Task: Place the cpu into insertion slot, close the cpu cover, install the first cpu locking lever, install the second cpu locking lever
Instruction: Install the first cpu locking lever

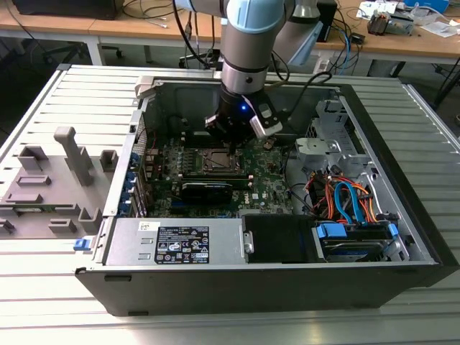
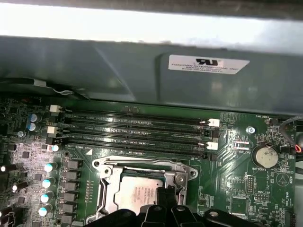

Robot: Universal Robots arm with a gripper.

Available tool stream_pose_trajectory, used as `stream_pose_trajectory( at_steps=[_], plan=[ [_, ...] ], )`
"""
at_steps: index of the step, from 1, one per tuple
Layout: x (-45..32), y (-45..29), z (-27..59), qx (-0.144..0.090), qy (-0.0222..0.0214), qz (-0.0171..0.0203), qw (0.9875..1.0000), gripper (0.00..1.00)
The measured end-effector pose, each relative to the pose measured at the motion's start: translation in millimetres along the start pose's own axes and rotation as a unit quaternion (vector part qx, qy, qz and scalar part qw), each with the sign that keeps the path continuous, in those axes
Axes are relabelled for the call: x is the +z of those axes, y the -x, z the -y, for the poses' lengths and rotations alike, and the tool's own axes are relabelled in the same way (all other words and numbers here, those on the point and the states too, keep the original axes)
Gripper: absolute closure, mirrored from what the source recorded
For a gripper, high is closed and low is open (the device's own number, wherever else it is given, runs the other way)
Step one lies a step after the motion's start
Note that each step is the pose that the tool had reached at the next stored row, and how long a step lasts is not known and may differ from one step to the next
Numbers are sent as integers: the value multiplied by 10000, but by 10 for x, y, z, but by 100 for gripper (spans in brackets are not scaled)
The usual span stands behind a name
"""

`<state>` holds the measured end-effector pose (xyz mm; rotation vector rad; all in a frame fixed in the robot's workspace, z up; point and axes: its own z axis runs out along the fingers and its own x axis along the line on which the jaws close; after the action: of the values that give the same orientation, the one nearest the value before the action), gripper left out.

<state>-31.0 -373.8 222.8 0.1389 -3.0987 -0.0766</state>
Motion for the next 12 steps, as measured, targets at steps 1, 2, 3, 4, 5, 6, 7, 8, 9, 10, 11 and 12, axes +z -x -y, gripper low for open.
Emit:
stream_pose_trajectory(
  at_steps=[1,2,3,4,5,6,7,8,9,10,11,12],
  plan=[
    [-18,-1,-1,0,1,0,10000,89],
    [-36,-2,-2,0,2,0,10000,89],
    [-50,-2,-3,0,3,0,10000,89],
    [-62,-2,-3,0,4,0,10000,89],
    [-72,-3,-4,0,3,0,10000,89],
    [-80,-3,-4,0,3,0,10000,89],
    [-88,-3,-5,0,4,0,10000,89],
    [-96,-4,-5,0,4,0,10000,89],
    [-104,-4,-5,0,4,0,10000,89],
    [-121,-5,-6,0,4,0,10000,89],
    [-135,-5,-7,0,4,0,10000,89],
    [-147,-6,-8,0,4,0,10000,89]
  ],
)
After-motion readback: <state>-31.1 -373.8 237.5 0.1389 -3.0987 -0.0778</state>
